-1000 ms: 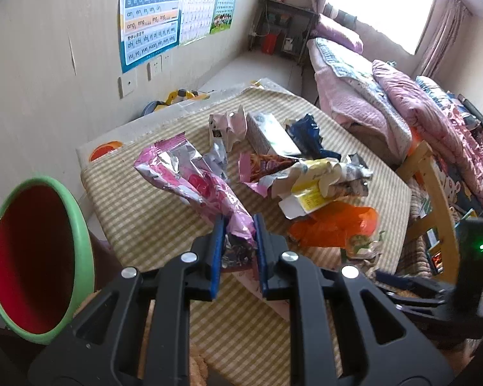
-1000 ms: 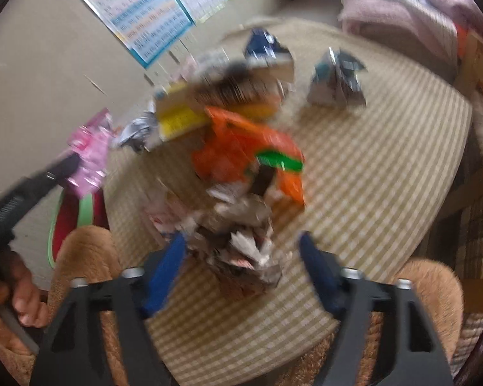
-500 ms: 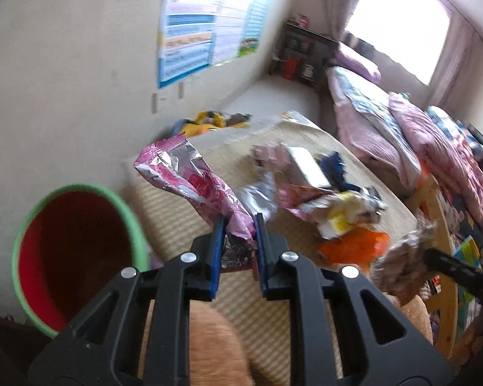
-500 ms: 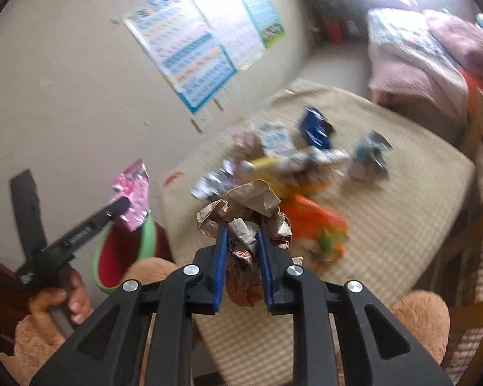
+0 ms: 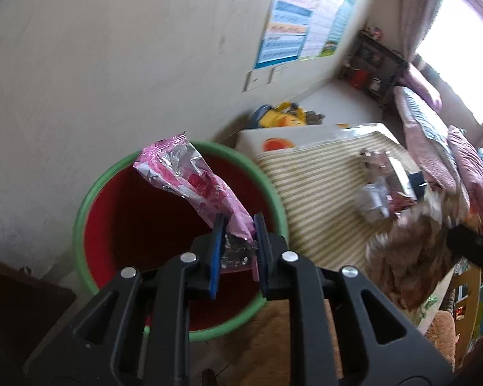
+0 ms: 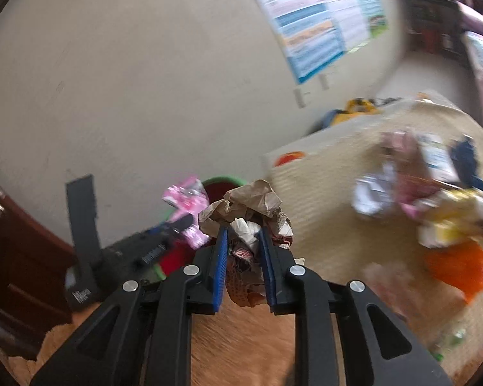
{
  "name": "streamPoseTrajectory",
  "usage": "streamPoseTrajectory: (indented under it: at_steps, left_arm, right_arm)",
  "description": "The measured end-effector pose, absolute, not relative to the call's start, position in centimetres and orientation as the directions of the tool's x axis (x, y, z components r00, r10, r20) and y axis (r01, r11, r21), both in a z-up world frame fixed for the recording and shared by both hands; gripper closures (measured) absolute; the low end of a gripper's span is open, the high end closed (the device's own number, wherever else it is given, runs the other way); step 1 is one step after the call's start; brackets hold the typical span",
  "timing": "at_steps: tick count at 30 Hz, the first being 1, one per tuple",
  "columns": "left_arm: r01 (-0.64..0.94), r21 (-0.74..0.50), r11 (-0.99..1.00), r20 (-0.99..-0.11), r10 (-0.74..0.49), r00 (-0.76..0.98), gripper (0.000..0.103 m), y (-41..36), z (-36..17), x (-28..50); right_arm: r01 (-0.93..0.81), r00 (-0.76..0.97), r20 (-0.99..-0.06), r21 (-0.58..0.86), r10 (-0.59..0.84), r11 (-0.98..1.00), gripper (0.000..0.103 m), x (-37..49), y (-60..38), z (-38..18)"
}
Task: Collect trash
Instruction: 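Carry both wrappers over the green-rimmed red bin and open both tools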
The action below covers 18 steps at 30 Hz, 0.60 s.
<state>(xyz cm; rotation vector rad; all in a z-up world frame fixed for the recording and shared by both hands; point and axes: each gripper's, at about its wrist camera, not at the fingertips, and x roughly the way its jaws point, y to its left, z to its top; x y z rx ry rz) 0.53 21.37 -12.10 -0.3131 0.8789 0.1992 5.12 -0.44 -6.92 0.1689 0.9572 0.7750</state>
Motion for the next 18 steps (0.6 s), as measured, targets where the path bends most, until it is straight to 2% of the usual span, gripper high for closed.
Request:
streamPoseTrajectory:
  at_steps: [7, 8, 9, 10, 11, 18]
  left_arm:
    - [-0.38, -0.172, 0.909, -0.82, 0.082, 0.566, 0.083, 24.4, -14.6, -0.8]
    - [-0.397, -0.168, 0.903, -0.824, 0.092, 0.559, 0.072, 24.8, -14.8, -1.0]
    - [-0.41, -0.169, 0.896, -0.826, 0.098, 0.556, 0.051, 25.1, -14.9, -1.1]
    - [-0.431, -0.168, 0.887, -0.826, 0.112, 0.553, 0.038, 25.4, -15.0, -1.3]
    - [-0.446, -0.169, 0.879, -0.823, 0.123, 0.554, 0.034, 25.7, -15.1, -1.5]
    - [-0.468, -0.169, 0.867, -0.835, 0.126, 0.535, 0.034, 26.0, -15.4, -1.5]
  right_arm:
    - [-0.543, 0.262, -0.661, 0.501, 0.703, 0.673, 0.079, 7.3, 6.2, -7.9]
    - [-0.544, 0.26, -0.659, 0.504, 0.706, 0.671, 0.069, 7.3, 6.8, -7.9]
    - [-0.543, 0.26, -0.655, 0.509, 0.71, 0.668, 0.052, 7.5, 7.2, -8.1]
    - [-0.539, 0.261, -0.651, 0.515, 0.713, 0.667, 0.042, 7.7, 7.6, -8.2]
    - [-0.535, 0.269, -0.649, 0.514, 0.712, 0.671, 0.034, 7.8, 7.7, -8.3]
    - [-0.507, 0.321, -0.652, 0.494, 0.687, 0.706, 0.034, 7.3, 4.9, -7.9]
